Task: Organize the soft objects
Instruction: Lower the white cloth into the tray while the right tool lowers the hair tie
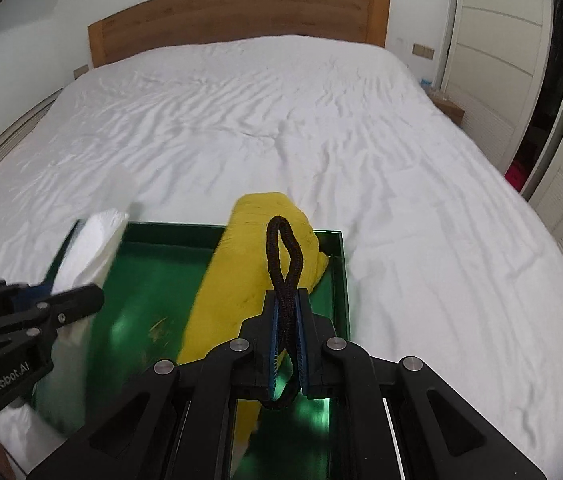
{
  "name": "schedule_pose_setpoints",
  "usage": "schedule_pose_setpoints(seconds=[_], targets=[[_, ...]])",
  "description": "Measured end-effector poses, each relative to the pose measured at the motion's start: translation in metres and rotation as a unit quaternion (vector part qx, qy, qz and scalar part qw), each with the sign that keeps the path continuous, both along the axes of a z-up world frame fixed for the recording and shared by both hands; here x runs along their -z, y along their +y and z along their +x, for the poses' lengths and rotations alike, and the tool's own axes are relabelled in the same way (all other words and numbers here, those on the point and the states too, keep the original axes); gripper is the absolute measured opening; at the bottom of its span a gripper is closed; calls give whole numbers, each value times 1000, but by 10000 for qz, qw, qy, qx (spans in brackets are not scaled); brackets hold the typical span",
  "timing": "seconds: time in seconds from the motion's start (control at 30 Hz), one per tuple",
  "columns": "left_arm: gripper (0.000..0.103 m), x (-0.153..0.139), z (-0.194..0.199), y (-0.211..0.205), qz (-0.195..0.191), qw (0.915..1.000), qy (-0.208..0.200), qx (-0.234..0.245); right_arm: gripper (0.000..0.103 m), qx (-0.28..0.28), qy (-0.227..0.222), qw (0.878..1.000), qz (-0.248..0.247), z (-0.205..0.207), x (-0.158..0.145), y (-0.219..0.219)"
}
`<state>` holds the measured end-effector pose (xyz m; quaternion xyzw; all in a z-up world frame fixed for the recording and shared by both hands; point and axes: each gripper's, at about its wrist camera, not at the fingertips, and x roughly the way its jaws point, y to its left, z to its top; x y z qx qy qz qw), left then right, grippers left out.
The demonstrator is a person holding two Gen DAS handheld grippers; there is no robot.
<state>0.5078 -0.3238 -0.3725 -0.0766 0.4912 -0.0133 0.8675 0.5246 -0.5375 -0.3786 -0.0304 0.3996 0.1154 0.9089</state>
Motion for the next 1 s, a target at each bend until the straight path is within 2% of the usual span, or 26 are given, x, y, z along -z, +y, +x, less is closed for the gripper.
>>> schedule_pose_setpoints(seconds=[0.27,0.73,1.0], targets=[[15,30,19,-10,121,9988,468,-50,8,-174,348,9992,74,42,21,4],[15,42,30,-12,313,9974,608,-224,9,-192,478,9986,125,52,25,1],[15,46,36,-16,388,9970,650,-159,9,-267,621,9977,100,59,34,4]])
